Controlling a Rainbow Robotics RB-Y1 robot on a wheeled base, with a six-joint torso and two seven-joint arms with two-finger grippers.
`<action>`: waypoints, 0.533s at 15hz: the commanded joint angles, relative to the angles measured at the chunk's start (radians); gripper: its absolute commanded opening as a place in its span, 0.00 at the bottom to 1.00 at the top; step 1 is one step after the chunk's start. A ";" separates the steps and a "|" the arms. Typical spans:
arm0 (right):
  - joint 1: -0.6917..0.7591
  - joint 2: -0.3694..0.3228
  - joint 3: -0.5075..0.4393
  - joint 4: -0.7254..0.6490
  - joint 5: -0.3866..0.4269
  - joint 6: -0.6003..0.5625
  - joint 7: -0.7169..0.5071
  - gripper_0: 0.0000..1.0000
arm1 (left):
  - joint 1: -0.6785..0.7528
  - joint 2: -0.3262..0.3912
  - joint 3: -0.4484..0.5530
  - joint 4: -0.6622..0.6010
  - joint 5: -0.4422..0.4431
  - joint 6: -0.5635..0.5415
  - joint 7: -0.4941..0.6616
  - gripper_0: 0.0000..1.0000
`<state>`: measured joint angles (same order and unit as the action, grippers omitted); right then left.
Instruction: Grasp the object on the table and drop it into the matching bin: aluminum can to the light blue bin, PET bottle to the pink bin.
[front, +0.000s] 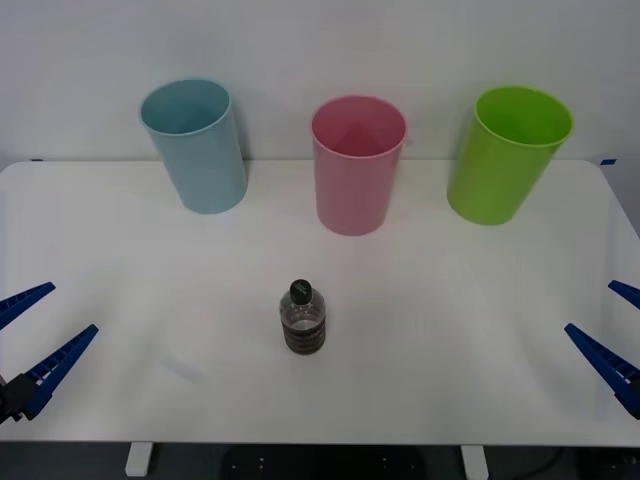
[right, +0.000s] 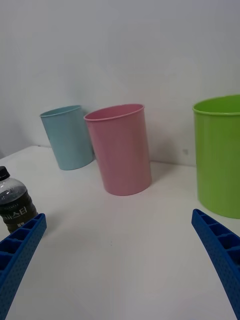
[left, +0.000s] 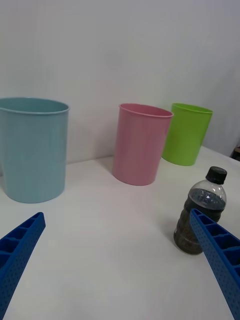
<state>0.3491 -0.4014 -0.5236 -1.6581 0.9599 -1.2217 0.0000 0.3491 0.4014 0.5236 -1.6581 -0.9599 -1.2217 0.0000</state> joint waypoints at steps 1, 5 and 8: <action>0.000 0.000 0.000 0.000 0.000 0.000 0.000 1.00 | 0.000 0.000 0.000 0.000 0.000 0.000 0.000 1.00; 0.004 0.015 0.017 -0.002 -0.001 0.010 0.005 1.00 | 0.000 0.000 0.000 0.000 0.000 0.000 0.000 1.00; -0.002 0.013 0.050 -0.002 0.002 0.021 0.018 1.00 | 0.000 0.000 0.000 0.000 0.000 0.000 0.000 1.00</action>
<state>0.3498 -0.3870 -0.4845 -1.6594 0.9604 -1.2028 0.0138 0.3490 0.4014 0.5236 -1.6580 -0.9599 -1.2217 0.0000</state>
